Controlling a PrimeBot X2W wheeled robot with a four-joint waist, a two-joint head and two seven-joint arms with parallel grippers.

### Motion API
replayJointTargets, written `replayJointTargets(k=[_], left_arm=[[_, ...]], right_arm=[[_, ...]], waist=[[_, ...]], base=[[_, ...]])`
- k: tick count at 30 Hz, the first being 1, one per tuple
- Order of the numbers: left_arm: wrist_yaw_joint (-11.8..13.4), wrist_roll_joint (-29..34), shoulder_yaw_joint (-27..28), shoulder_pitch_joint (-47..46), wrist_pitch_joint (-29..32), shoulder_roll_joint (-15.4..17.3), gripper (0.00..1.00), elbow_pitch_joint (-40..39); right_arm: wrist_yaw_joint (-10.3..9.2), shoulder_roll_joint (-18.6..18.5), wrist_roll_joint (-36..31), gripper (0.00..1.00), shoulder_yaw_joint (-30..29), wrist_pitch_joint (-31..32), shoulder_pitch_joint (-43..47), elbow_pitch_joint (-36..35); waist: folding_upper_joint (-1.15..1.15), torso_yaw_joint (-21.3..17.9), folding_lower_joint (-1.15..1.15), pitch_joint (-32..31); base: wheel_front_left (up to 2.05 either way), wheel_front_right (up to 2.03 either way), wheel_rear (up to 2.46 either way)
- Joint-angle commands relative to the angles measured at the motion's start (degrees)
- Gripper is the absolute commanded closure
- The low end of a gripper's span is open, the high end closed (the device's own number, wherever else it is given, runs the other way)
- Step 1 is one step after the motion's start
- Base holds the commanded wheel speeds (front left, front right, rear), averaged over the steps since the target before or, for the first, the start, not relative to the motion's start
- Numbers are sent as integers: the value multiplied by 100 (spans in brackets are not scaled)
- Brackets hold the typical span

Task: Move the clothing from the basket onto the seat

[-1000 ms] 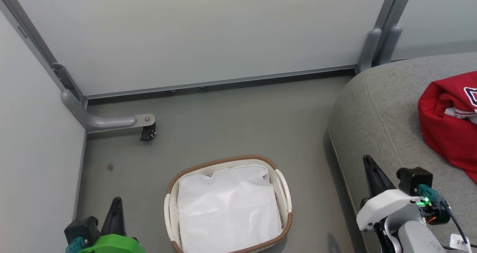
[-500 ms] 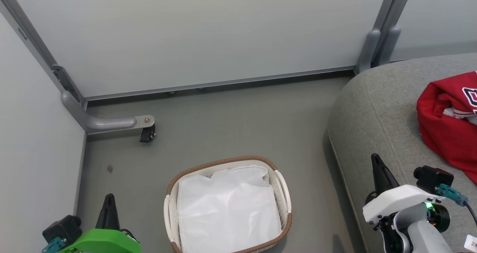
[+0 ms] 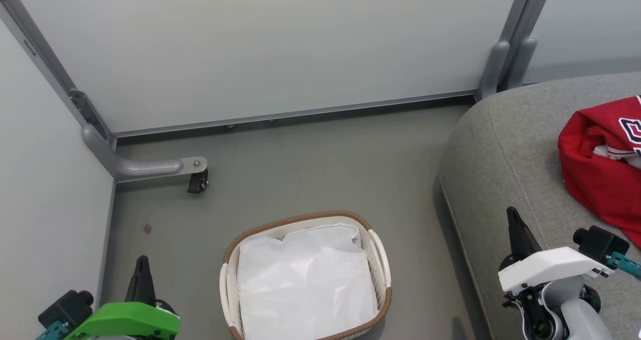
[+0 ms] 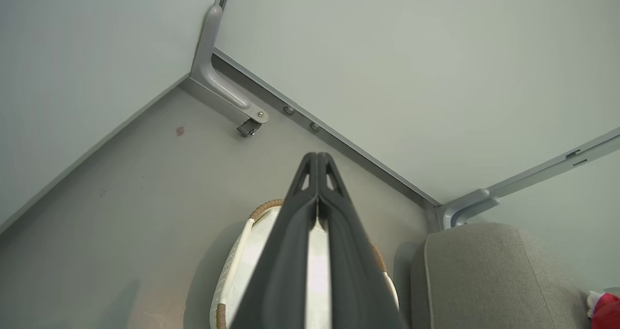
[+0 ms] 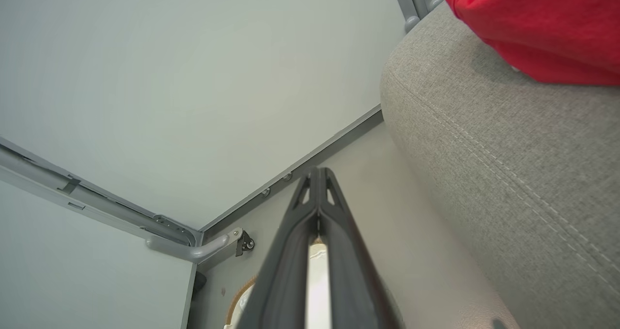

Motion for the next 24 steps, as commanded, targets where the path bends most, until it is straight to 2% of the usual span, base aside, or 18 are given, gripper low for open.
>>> replayJointTargets(k=[1, 24], left_arm=[[-19, -206, 29, -158, 43, 28, 100, -121], [-33, -1796, 123, -221, 464, 34, 100, -406]], right_arm=[[-1, -38, 222, 100, -30, 52, -16, -119], [-2, -53, 1873, 100, -150, 473, 117, -404]], waist=[[0, -2, 0, -3], [0, -27, 0, -48]], base=[[0, 0, 0], [0, 0, 0]])
